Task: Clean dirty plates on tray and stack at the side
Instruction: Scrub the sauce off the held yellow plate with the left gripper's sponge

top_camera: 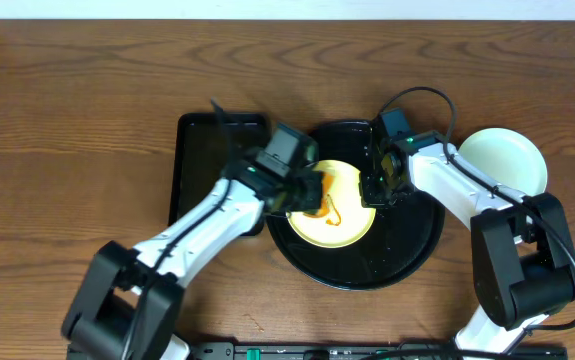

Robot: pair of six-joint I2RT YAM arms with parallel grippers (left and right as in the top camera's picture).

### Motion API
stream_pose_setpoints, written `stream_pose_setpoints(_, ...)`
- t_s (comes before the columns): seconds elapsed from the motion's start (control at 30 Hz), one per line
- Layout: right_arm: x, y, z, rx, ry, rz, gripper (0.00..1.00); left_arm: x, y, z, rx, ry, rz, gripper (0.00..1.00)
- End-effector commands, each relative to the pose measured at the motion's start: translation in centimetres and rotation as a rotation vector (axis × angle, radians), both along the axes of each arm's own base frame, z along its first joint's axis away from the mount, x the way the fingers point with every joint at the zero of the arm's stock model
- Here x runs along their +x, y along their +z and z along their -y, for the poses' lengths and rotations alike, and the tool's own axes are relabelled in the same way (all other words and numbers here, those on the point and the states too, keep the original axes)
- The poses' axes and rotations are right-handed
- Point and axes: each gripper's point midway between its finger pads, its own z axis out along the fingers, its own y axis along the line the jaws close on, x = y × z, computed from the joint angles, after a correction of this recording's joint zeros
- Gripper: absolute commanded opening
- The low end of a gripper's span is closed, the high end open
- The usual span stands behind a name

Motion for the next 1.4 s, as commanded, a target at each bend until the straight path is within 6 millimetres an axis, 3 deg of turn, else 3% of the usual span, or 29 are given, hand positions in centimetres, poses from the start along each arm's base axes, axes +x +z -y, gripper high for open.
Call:
stream_pose_setpoints(0.0, -0.7, -0.4, 0.0, -0.011, -0.013, -0.015, 0.01, -0.7, -1.0, 2.1, -0.028, 0.029, -0.052, 0.07)
stream_pose_setpoints(0.33, -0.6, -0.4, 0.0, -0.010, -0.013, -0.012, 0.01, -2.0, -3.8, 5.1, -0.042, 0.055, -0.118, 0.07)
stream_pose_setpoints(0.67, -0.7, -0.3, -0.1, -0.003, -0.013, -0.016, 0.01, -1.9, -4.5, 4.6, -0.006, 0.092, -0.116, 0.08)
stream_pose_setpoints(1.0, -0.7, -0.3, -0.1, -0.003, -0.013, -0.016, 0.01, -2.9, -5.5, 5.6, 0.008, 0.064, -0.127, 0.08)
stream_pose_setpoints(1.17, -0.8, -0.4, 0.0, -0.006, -0.013, -0.022, 0.01, -2.0, -7.0, 3.8, 0.110, 0.110, -0.086, 0.08)
stream_pose_setpoints(1.37, -0.8, -0.4, 0.0, -0.006, -0.012, -0.021, 0.01, 1.1, -7.3, -0.2, 0.279, 0.139, 0.065, 0.08)
